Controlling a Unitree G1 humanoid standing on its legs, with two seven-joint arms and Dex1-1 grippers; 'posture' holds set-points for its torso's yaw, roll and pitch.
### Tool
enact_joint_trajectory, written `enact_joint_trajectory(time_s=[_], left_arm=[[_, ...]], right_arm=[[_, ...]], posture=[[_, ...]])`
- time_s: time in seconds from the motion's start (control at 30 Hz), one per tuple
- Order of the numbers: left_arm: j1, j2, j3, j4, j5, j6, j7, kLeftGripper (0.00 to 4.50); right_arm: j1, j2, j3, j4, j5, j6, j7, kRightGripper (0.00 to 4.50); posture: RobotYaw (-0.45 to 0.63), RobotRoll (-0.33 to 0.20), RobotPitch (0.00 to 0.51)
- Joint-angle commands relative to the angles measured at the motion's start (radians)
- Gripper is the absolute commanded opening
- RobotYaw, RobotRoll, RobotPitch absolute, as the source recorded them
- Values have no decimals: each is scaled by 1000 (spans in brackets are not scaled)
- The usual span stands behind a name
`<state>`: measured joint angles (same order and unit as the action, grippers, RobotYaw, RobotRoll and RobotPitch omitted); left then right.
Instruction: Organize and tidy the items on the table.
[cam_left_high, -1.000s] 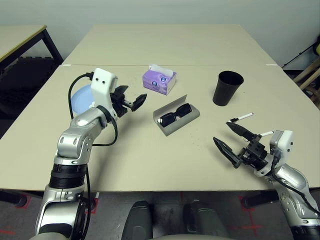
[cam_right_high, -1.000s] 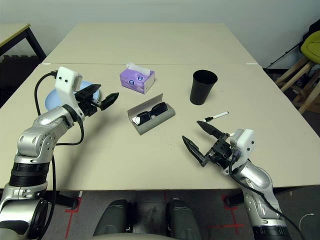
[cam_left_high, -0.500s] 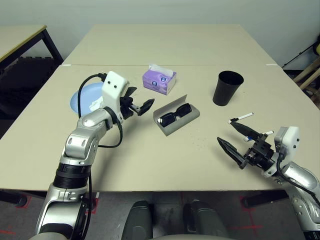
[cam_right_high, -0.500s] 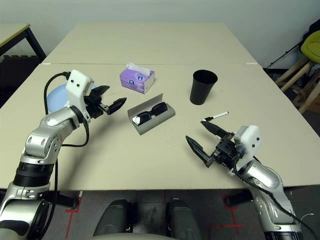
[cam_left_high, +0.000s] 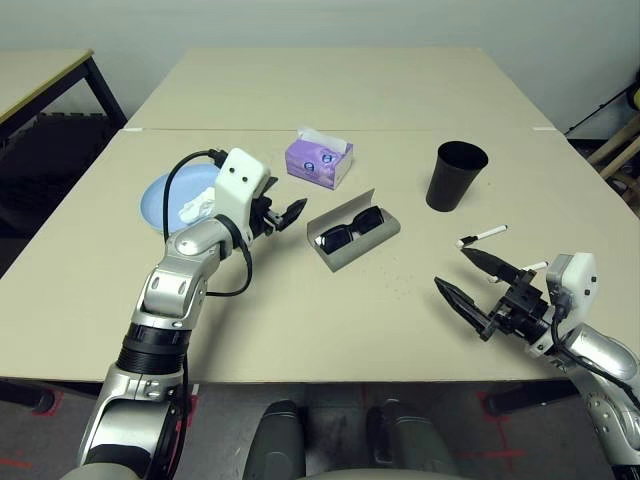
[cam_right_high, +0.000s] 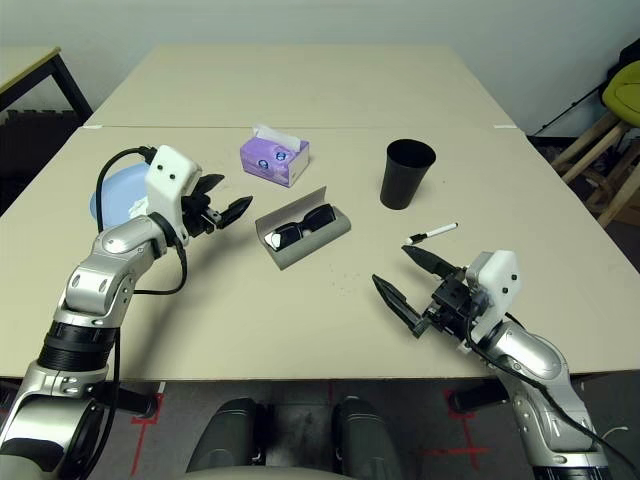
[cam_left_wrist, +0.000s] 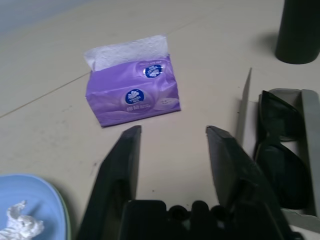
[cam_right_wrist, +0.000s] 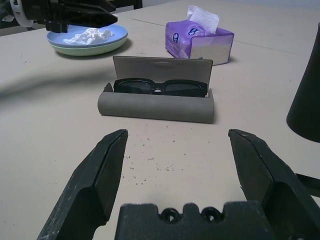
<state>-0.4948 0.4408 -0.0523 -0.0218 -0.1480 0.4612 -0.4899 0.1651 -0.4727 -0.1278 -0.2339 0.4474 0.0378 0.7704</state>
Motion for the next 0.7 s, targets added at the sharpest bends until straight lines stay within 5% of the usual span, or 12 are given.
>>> enact_joint_trajectory(time_s=[0.03, 0.13, 0.7], left_arm=[[-30, -14, -22, 35, 45, 18, 33, 1164], [-38, -20, -38, 42, 73, 17, 44, 22], [-11, -83, -130, 76, 169, 15, 72, 22]], right_arm=[[0, -8, -7, -8, -1, 0, 4, 4500], [-2, -8, -8, -8, 0, 2, 3, 4500], [-36, -10, -12, 35, -11, -29, 27, 4500]], posture=[[111, 0, 88], [110, 0, 87], [106, 0, 81]])
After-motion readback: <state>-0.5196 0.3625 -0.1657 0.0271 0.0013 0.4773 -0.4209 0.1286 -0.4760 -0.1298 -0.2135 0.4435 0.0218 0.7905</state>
